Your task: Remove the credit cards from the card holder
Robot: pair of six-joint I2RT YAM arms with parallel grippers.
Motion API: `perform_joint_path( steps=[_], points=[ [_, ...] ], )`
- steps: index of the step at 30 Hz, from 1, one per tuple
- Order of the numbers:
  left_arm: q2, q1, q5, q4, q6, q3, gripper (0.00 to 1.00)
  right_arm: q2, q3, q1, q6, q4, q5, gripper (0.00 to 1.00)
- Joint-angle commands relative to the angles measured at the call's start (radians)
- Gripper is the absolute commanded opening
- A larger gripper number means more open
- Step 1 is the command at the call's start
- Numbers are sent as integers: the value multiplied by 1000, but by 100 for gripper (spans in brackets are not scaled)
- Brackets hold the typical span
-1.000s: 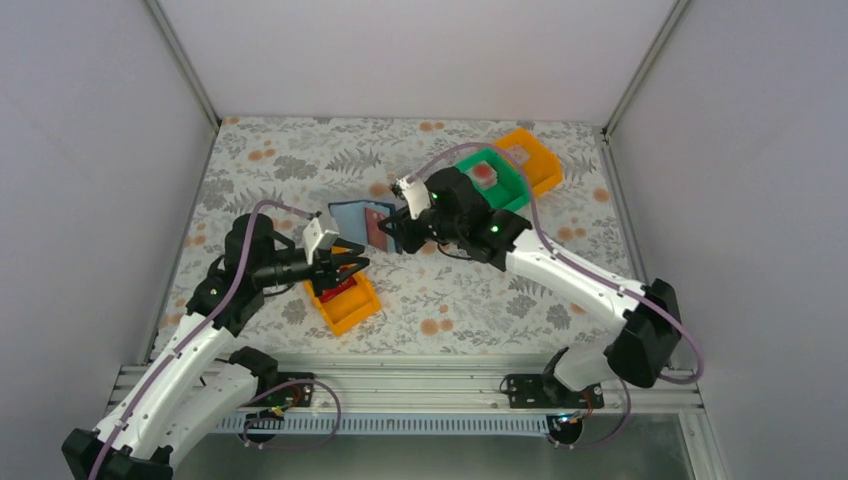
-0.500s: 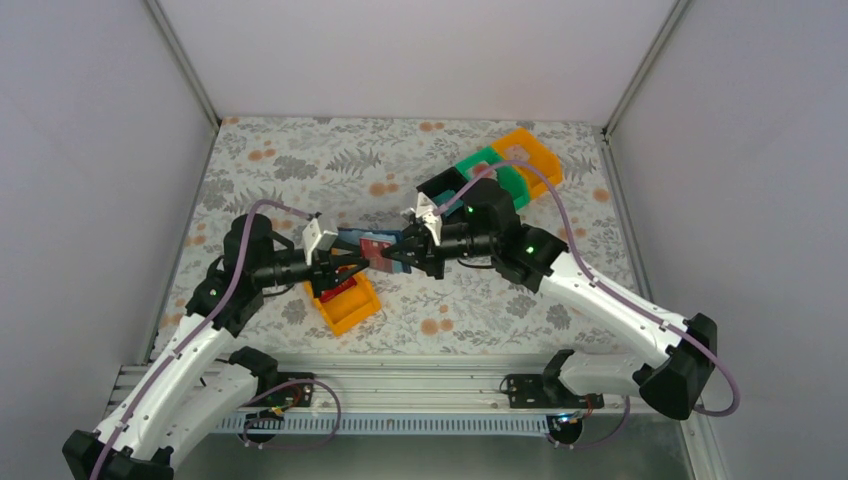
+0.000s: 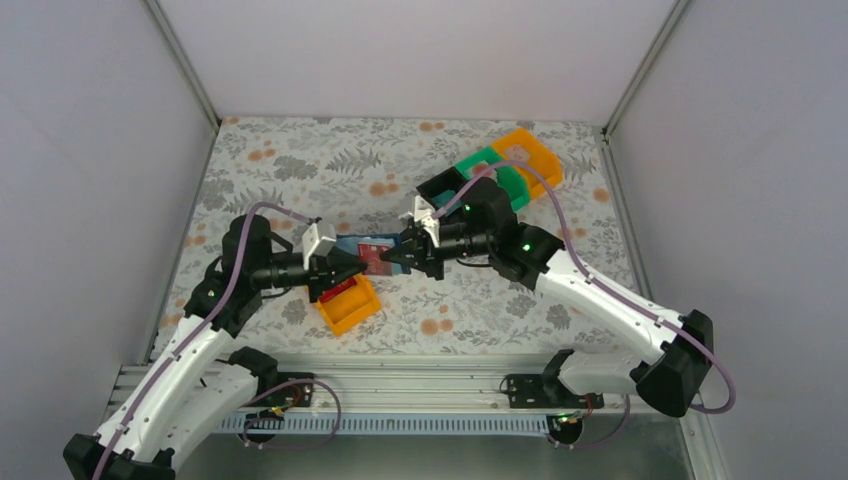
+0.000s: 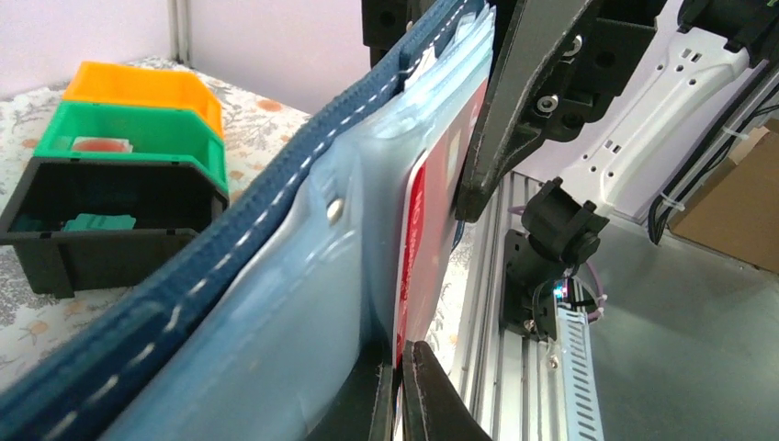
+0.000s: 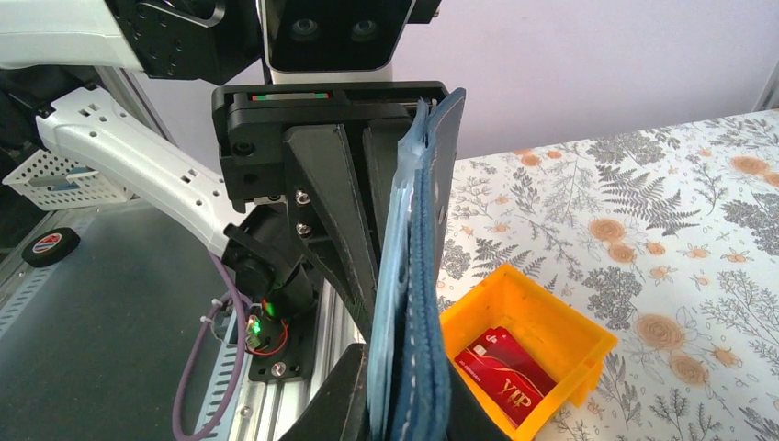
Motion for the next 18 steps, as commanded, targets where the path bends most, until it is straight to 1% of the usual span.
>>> perform_joint_path(
  steps=[1,4,8,11,13,15,18],
  points=[
    [-16,-2,53,83,16,15,3,32,13,19,1,16,-19,4],
    [-22,-1,49,66,23,23,2,23,3,17,-1,11,18,6],
    [-33,8,34,49,20,20,2,-7,-25,10,-6,11,35,25],
    [-39,16,34,63,-2,8,2,-33,-44,6,-18,10,16,30],
    [-42,20,35,64,-3,6,2,-54,-58,1,-23,6,21,29],
    [-44,23,38,63,-1,5,2,-79,-74,-8,-23,6,29,26],
    [-46,26,41,65,2,5,2,-111,-90,-22,-21,4,31,15]
  ],
)
